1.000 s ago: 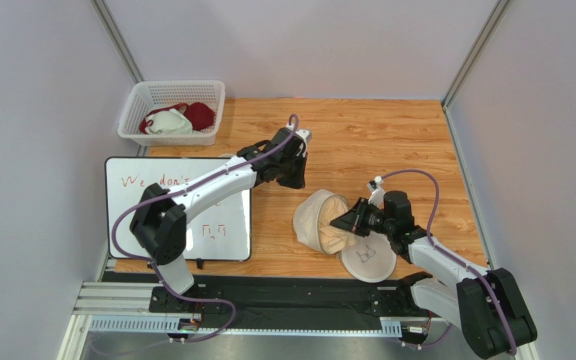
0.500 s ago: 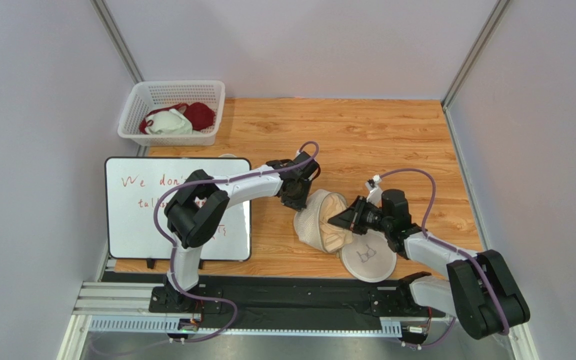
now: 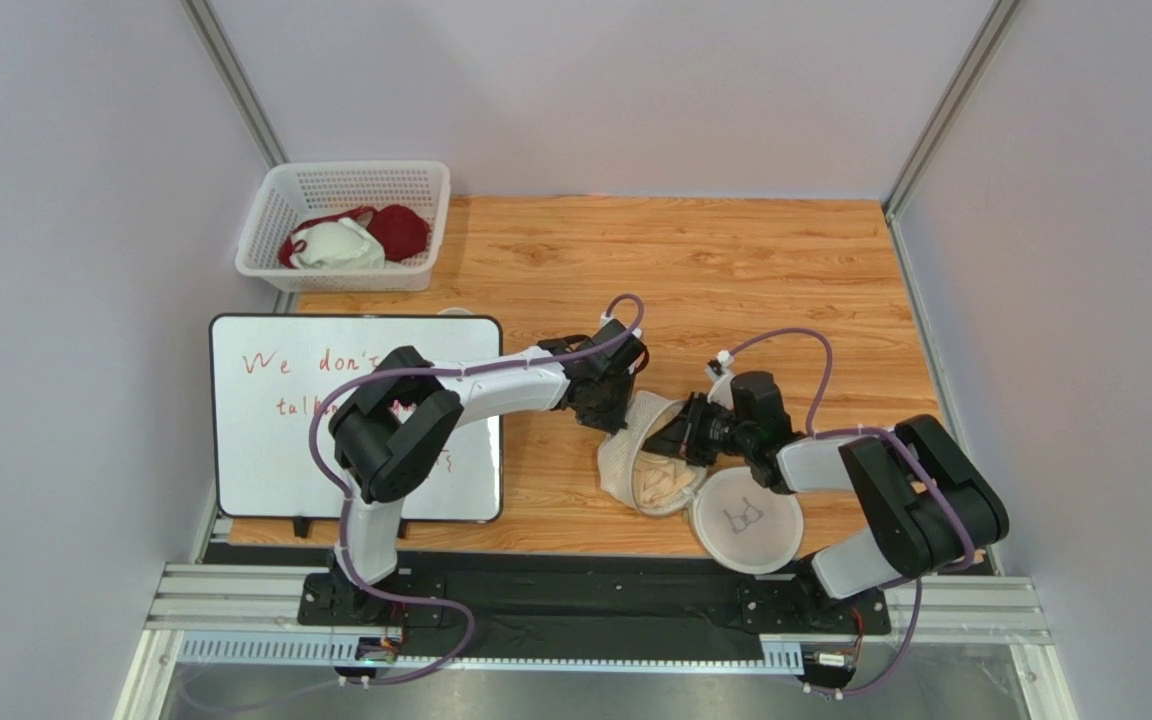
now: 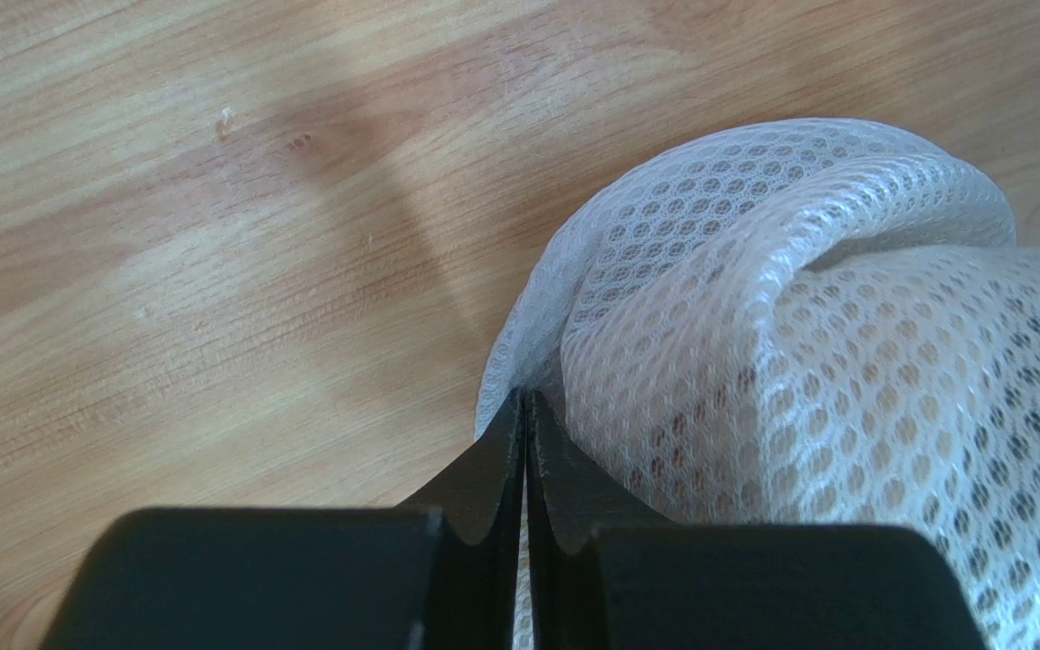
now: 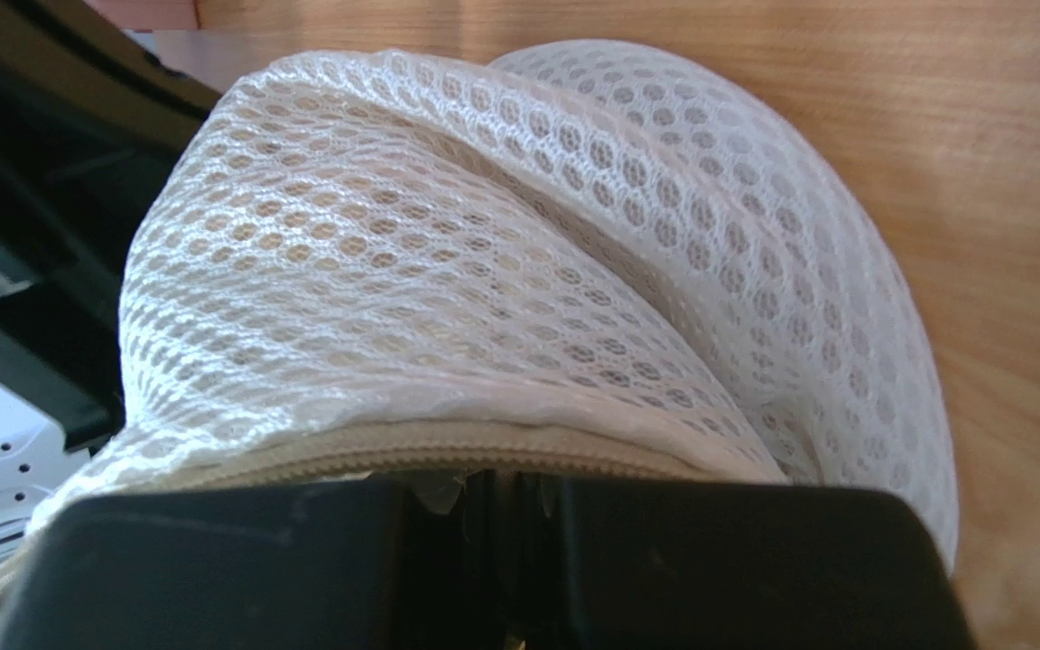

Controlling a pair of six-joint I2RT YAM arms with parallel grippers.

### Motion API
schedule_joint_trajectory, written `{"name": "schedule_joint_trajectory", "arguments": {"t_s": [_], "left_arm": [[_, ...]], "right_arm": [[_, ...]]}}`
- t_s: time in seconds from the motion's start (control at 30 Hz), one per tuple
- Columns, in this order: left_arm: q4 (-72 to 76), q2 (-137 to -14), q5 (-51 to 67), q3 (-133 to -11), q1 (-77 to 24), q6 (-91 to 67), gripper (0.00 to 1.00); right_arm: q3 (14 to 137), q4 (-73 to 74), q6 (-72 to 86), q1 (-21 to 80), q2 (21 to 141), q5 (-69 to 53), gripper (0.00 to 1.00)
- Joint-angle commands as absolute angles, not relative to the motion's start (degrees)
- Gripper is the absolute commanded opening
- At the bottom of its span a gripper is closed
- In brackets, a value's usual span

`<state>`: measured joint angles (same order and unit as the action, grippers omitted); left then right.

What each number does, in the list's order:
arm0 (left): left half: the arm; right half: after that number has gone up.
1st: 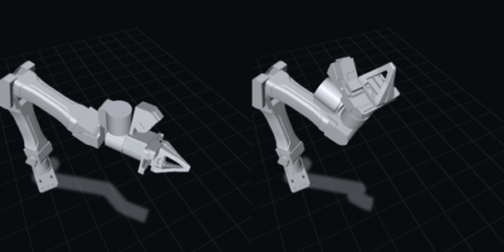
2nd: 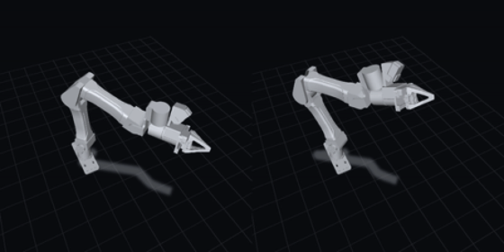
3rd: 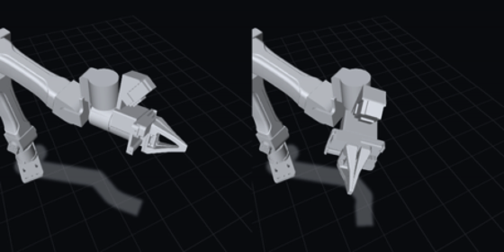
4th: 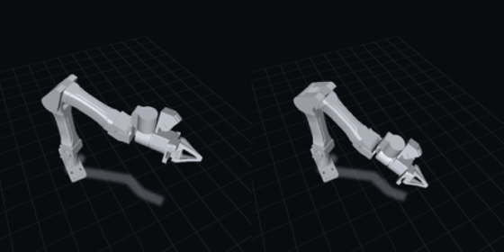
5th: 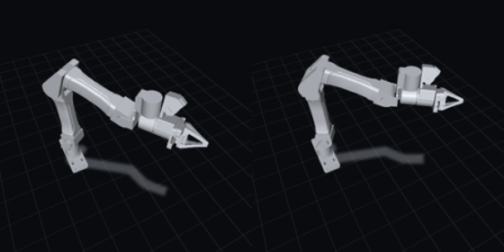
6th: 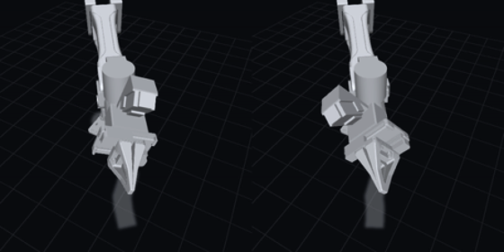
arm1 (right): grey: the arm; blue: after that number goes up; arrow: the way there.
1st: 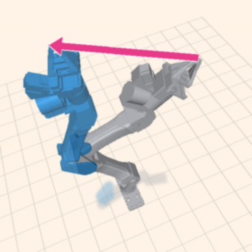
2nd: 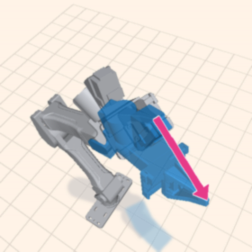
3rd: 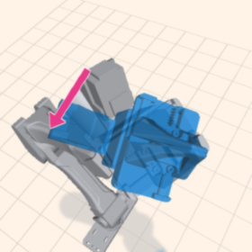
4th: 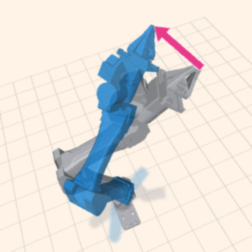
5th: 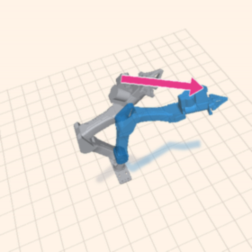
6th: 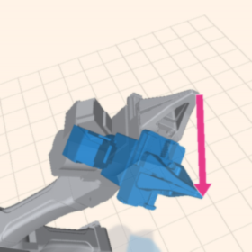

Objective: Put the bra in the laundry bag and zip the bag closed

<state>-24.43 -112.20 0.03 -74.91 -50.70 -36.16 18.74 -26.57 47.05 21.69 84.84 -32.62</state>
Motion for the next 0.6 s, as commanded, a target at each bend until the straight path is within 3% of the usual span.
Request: {"name": "schedule_joint_trajectory", "arguments": {"t_s": [0.0,0.1,0.3,0.37,0.5,0.57], "left_arm": [[-25.7,-110.4,-2.3,-73.1,-51.5,-36.8,0.10],[-28.5,-107.0,-4.9,-73.5,-51.5,-35.0,0.20],[-37.1,-96.4,-12.9,-75.0,-51.3,-31.4,0.37],[-38.8,-93.7,-15.5,-75.1,-51.3,-30.9,0.39],[-40.8,-86.4,-15.9,-74.7,-51.4,-30.3,0.40],[-40.4,-84.4,-13.5,-74.2,-51.4,-30.3,0.40]], "right_arm": [[23.4,-23.8,41.2,22.2,86.3,-29.4,0.04],[24.5,-17.2,39.6,22.3,84.2,-27.9,0.13],[28.5,-6.2,35.0,24.8,80.8,-25.3,0.43],[30.7,-2.0,34.5,26.2,80.4,-23.5,0.47],[33.2,7.4,35.0,26.8,77.3,-18.6,0.74],[33.7,11.3,35.1,26.7,72.9,-16.0,0.81]]}}
